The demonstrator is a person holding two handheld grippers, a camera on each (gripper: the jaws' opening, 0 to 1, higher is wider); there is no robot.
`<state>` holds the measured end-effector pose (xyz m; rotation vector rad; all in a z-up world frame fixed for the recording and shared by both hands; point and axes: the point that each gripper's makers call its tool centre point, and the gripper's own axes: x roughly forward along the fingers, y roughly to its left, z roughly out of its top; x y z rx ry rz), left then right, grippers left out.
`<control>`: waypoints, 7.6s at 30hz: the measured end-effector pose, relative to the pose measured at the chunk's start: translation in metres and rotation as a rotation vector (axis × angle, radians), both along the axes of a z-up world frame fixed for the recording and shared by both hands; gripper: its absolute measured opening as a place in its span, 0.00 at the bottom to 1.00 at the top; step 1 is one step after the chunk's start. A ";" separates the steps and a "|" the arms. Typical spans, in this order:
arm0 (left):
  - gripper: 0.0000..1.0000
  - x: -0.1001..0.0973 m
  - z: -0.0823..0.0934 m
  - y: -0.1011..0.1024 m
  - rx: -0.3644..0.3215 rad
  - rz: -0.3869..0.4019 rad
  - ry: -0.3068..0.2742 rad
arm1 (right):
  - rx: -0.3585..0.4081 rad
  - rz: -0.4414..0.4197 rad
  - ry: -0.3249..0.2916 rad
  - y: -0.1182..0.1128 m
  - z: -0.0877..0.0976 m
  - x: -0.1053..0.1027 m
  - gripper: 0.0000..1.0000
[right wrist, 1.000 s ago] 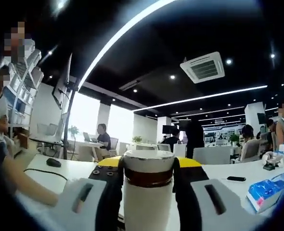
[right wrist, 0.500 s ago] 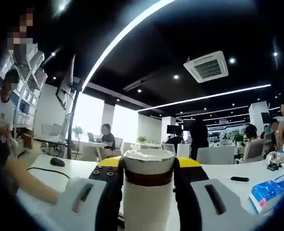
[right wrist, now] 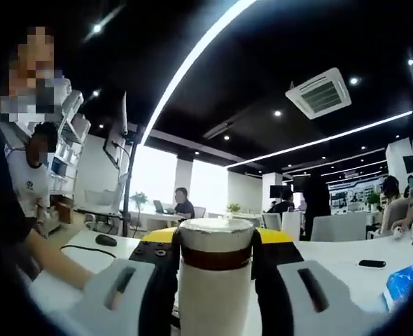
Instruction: Grasp the water cup twist off the cup lid place the cup lid on the table
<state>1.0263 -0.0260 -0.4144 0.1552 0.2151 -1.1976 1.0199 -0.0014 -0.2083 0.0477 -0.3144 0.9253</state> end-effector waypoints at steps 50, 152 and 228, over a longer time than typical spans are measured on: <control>0.47 0.006 -0.001 -0.003 -0.005 -0.013 -0.002 | 0.119 0.667 0.082 0.005 -0.003 -0.008 0.56; 0.47 0.001 -0.001 -0.001 0.000 -0.002 0.000 | 0.013 0.030 0.003 0.009 0.000 0.003 0.45; 0.47 -0.001 0.000 0.000 0.002 -0.006 0.000 | 0.011 0.060 0.062 0.003 -0.019 -0.006 0.67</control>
